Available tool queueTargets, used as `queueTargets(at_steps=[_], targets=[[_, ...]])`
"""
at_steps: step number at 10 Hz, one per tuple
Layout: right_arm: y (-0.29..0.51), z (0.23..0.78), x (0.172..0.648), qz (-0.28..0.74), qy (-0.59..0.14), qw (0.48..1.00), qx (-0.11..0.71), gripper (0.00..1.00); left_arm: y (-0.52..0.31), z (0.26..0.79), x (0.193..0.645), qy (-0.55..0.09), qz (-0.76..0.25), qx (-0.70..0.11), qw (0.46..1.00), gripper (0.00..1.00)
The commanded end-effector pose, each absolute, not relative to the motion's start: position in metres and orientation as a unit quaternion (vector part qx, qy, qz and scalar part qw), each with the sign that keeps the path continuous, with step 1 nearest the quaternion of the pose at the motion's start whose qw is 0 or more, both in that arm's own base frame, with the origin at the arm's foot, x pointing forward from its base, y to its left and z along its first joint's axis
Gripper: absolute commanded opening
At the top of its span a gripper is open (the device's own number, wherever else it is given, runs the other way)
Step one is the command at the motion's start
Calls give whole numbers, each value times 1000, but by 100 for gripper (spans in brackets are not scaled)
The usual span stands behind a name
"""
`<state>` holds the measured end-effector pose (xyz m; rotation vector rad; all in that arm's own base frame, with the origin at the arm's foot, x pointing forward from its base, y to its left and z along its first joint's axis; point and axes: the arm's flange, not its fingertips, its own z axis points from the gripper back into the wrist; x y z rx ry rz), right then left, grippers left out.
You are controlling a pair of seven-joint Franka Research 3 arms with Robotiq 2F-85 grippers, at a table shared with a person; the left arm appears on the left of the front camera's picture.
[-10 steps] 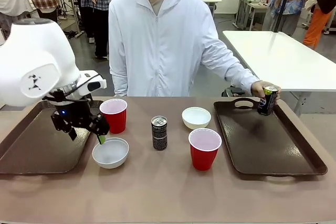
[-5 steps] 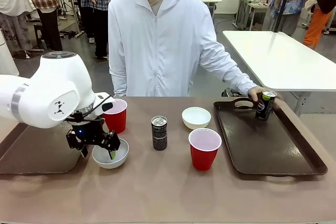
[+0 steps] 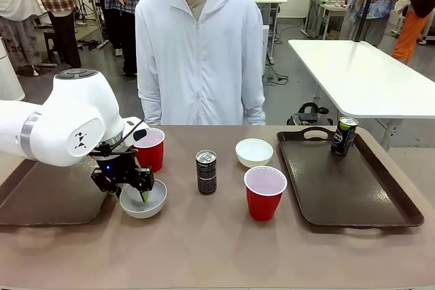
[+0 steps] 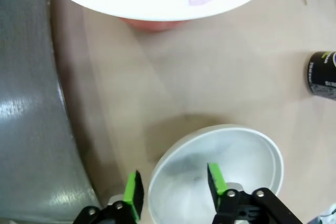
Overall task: Prepare tableware on both trays.
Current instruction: Pick up a Picnic Bowl from the table and place it on a Handle tray.
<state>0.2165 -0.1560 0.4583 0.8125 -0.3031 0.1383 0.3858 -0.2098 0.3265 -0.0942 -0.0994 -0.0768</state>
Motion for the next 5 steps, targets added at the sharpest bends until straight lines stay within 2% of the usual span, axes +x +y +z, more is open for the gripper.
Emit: queueTargets(at_steps=[1,5], targets=[[-156,460,217,68,-151,900,404,100,-211,327,390,-51,-15,-27,998,0],[-156,460,217,68,-151,900,404,100,-206,334,393,-45,-14,-29,998,0]])
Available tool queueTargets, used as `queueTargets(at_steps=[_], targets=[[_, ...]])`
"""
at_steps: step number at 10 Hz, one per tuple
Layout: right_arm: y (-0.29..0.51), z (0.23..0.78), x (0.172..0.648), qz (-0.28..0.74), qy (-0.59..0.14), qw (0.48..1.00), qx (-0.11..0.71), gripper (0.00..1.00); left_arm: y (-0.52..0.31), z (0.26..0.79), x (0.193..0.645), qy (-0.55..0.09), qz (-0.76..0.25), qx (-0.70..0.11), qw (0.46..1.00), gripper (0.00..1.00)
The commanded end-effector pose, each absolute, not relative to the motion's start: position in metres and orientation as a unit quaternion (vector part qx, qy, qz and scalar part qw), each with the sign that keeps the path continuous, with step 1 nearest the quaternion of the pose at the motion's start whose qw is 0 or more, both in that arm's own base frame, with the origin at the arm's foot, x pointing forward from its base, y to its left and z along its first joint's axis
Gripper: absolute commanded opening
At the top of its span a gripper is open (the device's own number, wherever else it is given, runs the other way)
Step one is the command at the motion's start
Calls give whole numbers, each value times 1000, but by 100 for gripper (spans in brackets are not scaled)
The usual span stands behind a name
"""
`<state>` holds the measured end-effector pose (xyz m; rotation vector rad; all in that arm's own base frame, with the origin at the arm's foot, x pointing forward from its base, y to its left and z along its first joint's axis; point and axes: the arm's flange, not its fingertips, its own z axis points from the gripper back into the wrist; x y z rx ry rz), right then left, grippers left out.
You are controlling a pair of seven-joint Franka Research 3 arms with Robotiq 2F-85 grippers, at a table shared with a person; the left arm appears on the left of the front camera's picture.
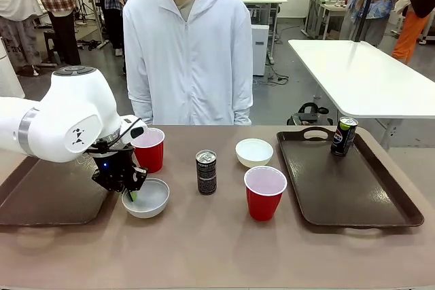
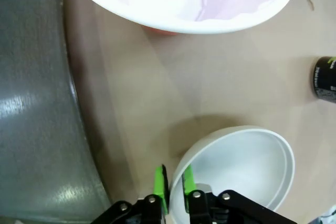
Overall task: Prepare tableware on both trays.
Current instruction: Pick up a Picnic Bowl from the table and place it on a Handle tray.
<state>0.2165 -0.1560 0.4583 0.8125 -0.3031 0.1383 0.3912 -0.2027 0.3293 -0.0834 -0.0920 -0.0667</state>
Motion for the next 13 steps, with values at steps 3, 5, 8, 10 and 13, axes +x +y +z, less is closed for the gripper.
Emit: queueTargets(at_steps=[3,5,8,10,13], targets=[[-156,460,217,68,-151,900,404,100,-201,342,392,-38,-12,-35,999,0],[-156,460,217,68,-151,900,404,100,-203,344,390,-26,-16,-36,999,0],[-156,460,217,68,-151,900,404,100,-206,403,353,-17,-75,-54,996,0],[-156,460,217,68,-151,900,404,100,-193,444,336,-42,-84,-61,994,0],[-156,460,217,68,-151,900,404,100,-158,462,334,-81,-109,-60,989,0]])
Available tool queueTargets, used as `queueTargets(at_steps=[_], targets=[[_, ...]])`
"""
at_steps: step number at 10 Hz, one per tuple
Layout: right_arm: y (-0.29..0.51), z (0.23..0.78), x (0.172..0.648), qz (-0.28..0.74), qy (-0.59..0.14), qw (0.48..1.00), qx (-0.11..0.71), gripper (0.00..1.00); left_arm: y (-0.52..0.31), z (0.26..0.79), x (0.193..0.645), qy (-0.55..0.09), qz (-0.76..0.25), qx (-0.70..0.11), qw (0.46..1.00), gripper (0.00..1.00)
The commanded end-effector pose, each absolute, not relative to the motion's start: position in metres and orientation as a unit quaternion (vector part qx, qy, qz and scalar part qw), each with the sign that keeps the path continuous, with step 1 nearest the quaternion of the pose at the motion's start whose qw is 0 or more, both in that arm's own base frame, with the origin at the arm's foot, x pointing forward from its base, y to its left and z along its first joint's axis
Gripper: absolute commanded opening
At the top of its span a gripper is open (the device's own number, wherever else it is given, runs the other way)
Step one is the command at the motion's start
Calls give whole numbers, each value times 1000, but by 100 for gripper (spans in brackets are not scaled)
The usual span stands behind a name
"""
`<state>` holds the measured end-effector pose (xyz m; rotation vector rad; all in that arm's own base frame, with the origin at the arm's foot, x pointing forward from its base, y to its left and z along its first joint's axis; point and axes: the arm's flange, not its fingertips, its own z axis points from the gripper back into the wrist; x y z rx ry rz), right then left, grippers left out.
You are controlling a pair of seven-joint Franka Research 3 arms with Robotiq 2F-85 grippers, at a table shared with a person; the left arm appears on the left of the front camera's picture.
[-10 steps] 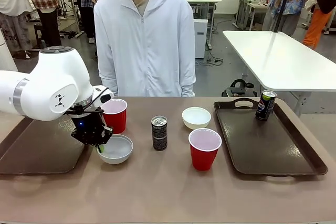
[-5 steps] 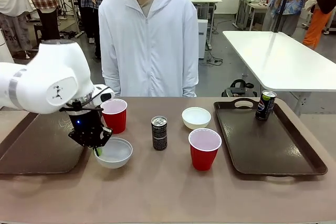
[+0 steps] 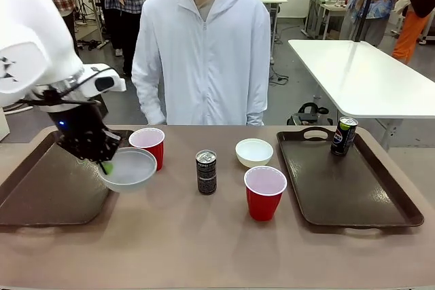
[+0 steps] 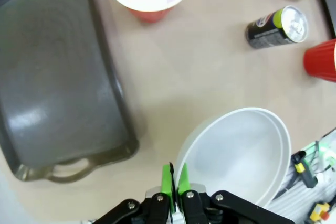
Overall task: Prepare tableware on both trays.
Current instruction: Pick up a Picnic Bowl from the table and place it on a Handle tray.
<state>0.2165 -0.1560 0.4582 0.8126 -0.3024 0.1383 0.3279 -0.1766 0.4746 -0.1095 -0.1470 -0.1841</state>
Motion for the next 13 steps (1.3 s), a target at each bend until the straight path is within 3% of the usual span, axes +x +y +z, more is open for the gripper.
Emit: queueTargets(at_steps=[1,6,9,11,13], targets=[[-156,460,217,68,-151,900,404,100,-143,459,339,-81,-116,-79,987,0],[-156,460,217,68,-151,900,404,100,-45,428,358,-93,-91,-68,989,0],[-156,460,217,68,-151,900,404,100,3,420,355,-76,-44,3,996,0],[-156,460,217,68,-151,900,404,100,7,423,350,-93,-23,9,995,0],[-156,460,217,68,-151,900,404,100,10,436,375,-80,-47,-12,996,0]])
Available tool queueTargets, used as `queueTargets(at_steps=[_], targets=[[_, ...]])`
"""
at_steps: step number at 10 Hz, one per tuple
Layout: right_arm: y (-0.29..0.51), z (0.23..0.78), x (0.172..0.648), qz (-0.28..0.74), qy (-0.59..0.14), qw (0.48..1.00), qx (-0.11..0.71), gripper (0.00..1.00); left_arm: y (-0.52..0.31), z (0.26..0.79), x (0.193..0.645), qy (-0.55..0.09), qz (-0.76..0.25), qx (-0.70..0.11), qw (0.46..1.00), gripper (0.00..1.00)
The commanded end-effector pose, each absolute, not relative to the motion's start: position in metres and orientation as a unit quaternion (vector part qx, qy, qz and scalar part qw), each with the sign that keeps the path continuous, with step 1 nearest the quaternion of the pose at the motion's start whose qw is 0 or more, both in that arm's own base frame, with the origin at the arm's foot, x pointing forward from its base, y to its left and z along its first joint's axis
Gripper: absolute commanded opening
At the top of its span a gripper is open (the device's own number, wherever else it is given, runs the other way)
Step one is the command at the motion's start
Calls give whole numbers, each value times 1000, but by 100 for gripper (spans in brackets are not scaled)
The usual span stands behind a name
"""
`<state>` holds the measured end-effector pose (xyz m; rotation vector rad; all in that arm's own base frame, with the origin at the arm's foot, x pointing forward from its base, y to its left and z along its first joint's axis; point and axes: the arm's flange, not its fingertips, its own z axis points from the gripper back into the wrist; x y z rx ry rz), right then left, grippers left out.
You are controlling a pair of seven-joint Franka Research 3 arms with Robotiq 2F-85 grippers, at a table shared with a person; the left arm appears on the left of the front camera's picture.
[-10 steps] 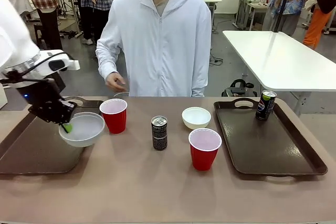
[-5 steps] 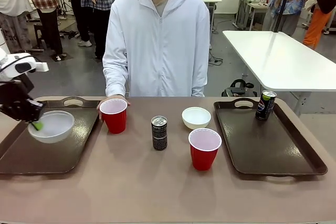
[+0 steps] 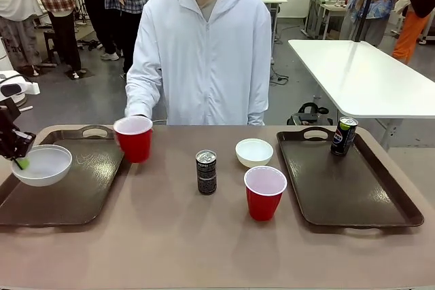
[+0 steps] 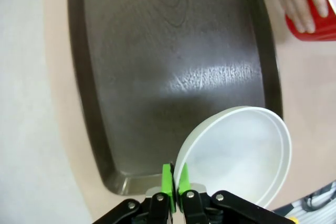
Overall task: Prepare tableware on both trays.
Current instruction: Pick up a Picnic Bowl from the table and place it on a Handle tray.
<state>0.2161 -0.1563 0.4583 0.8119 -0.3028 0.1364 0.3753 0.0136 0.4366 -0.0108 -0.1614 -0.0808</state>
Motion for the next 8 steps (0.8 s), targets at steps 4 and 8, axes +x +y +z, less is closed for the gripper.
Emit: queueTargets(at_steps=[4,8], targets=[[-156,460,217,68,-151,900,404,100,6,418,371,-38,-93,-30,994,4],[-156,460,217,68,-151,900,404,100,-19,429,306,-13,-207,-32,978,4]])
